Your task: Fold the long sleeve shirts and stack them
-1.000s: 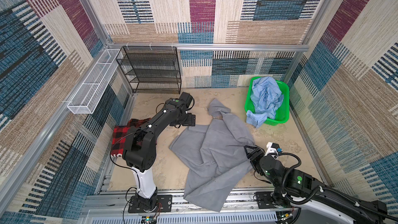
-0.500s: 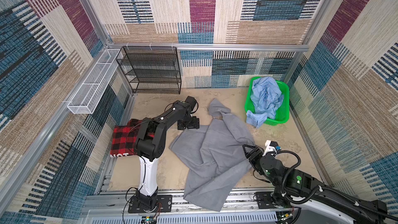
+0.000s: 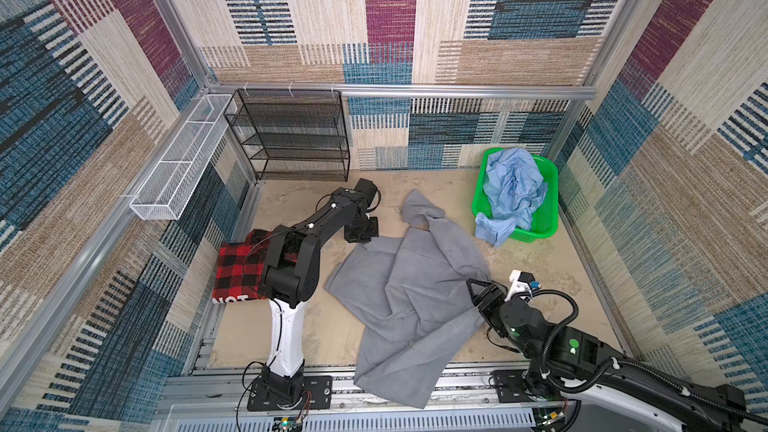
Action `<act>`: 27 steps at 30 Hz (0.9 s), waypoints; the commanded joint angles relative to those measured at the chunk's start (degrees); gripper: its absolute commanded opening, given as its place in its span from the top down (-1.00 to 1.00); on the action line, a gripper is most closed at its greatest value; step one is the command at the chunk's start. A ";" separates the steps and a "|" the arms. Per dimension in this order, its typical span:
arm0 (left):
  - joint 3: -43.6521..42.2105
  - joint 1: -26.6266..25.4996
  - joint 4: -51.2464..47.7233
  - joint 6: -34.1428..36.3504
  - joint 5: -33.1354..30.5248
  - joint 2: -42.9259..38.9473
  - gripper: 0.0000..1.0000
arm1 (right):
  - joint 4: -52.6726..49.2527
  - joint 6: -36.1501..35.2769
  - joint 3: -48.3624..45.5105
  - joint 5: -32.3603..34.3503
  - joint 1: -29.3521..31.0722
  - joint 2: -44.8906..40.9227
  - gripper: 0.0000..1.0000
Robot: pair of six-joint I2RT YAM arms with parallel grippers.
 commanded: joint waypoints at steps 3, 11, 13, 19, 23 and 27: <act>1.10 7.48 -5.36 1.87 -4.68 -7.31 1.00 | 4.28 -0.87 -1.07 0.47 -0.24 1.85 -0.29; 10.12 13.39 -8.51 1.09 -5.41 -10.07 1.00 | 14.01 -7.62 -0.60 -1.68 -3.91 11.42 -0.29; 14.27 13.88 -9.79 1.00 -5.31 -7.12 1.00 | 15.05 -11.04 1.35 -2.79 -6.31 15.35 -0.29; 31.70 14.77 -15.68 -0.29 -5.29 6.62 1.00 | 21.53 -22.38 4.62 -14.80 -20.67 22.29 -0.30; 44.07 14.77 -19.43 -1.42 -3.59 15.26 0.65 | 23.98 -28.97 9.65 -26.01 -30.20 31.60 -0.39; 49.86 14.77 -19.86 -2.52 -1.69 18.00 0.15 | 20.99 -34.46 17.14 -29.81 -36.59 40.42 -0.57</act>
